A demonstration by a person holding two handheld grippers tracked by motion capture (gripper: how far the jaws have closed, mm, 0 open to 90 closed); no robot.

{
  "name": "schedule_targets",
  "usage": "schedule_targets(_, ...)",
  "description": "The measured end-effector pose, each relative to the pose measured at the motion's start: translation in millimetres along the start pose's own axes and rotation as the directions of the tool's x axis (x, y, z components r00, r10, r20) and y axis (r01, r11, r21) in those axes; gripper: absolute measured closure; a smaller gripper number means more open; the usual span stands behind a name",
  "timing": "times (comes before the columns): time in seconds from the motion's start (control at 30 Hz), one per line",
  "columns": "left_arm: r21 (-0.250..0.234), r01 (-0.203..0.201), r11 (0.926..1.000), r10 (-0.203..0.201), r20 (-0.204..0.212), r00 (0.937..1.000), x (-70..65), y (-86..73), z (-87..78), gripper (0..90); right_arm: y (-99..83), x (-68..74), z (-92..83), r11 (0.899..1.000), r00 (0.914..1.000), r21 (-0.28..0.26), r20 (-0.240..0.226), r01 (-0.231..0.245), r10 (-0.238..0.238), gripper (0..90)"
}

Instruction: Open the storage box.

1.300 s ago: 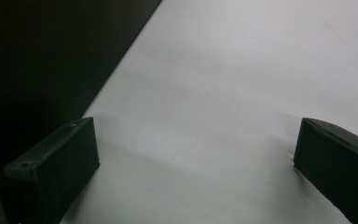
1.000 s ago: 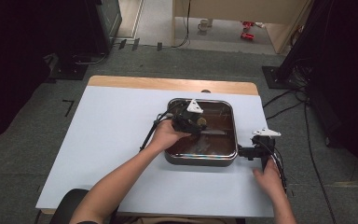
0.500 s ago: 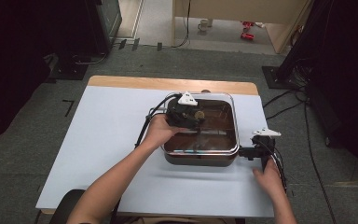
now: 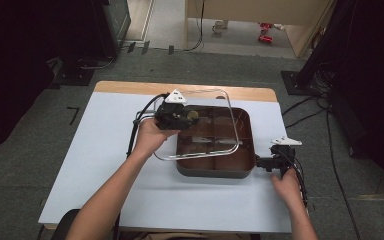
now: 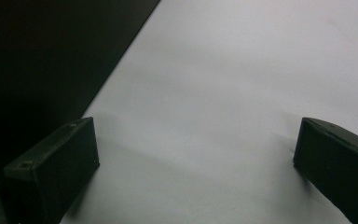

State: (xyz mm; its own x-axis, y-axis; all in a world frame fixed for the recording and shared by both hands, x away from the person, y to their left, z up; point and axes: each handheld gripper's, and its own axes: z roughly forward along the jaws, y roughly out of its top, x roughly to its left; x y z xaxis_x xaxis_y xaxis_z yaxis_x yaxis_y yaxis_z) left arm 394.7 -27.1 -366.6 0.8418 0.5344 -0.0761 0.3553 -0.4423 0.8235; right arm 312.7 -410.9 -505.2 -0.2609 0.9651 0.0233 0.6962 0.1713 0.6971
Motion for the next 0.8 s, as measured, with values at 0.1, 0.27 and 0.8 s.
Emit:
schedule_targets(0.1,0.0,0.014,0.9999,-0.014,-0.021,0.9997,6.1,-3.9,-5.8,59.1,0.0,0.0,0.0,1.0,1.0,0.0,0.0,0.0,0.0,0.0)
schedule_targets(0.27,0.005,0.058,0.9983,-0.058,-0.07,0.9959,21.0,-15.8,-20.1,59.1,0.0,0.1,0.1,1.0,1.0,0.0,0.0,-0.003,0.003,0.0)
schedule_targets(0.8,-0.005,0.165,0.9862,-0.163,-0.187,0.9687,61.3,-51.5,-64.9,59.1,0.1,-0.3,0.1,1.0,1.0,0.001,-0.001,0.0,0.0,0.0)
